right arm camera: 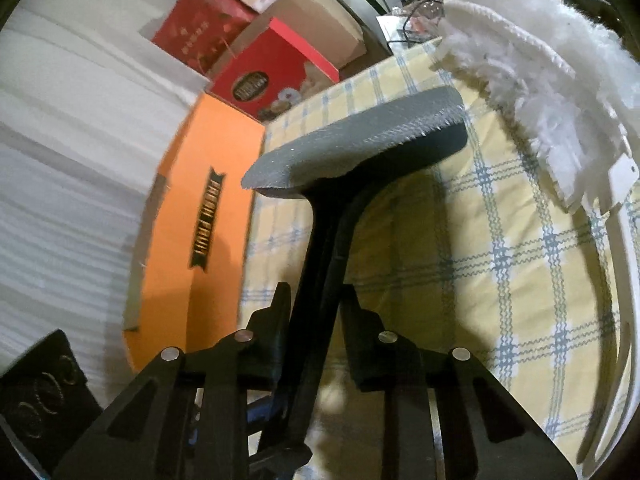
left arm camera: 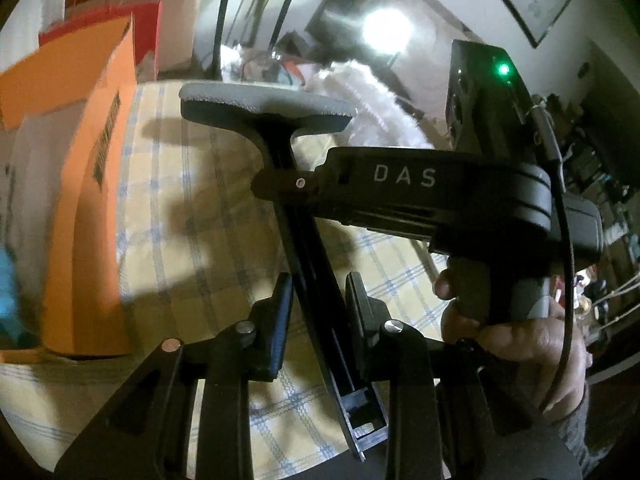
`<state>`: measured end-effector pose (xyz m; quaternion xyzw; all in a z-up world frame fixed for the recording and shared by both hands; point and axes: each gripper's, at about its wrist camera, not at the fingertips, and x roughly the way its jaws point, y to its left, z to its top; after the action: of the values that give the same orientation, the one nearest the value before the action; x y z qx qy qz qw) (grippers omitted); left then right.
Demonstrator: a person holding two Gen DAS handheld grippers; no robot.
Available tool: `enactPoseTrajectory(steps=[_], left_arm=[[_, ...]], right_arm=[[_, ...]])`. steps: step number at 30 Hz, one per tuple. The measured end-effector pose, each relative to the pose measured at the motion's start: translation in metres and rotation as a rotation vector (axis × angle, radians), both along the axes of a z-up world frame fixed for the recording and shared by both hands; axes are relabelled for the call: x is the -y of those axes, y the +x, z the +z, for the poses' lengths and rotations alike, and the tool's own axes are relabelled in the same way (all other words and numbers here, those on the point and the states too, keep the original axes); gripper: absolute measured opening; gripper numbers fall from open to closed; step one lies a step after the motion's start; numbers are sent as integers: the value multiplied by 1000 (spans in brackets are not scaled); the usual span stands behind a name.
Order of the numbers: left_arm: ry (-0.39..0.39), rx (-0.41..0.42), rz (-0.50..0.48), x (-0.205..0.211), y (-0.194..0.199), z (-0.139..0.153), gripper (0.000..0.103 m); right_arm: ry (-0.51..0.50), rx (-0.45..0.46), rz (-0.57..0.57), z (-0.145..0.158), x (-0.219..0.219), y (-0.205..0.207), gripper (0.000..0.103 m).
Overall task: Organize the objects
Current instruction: 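Lift the grey squeegee by its handle with the right tool, then carry the squeegee over the orange box and lower it inside with the right tool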
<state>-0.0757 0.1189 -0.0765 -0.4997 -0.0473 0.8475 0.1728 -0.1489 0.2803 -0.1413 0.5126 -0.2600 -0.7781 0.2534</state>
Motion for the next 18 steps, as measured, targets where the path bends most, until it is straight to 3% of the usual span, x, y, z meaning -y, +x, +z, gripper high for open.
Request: enactPoseTrajectory(steps=[8, 18], left_arm=[[-3, -76, 13, 22, 1, 46, 25], [-5, -138, 81, 76, -17, 95, 25]], right_arm=[[28, -92, 50, 58, 26, -3, 24], [25, -162, 132, 110, 96, -36, 23]])
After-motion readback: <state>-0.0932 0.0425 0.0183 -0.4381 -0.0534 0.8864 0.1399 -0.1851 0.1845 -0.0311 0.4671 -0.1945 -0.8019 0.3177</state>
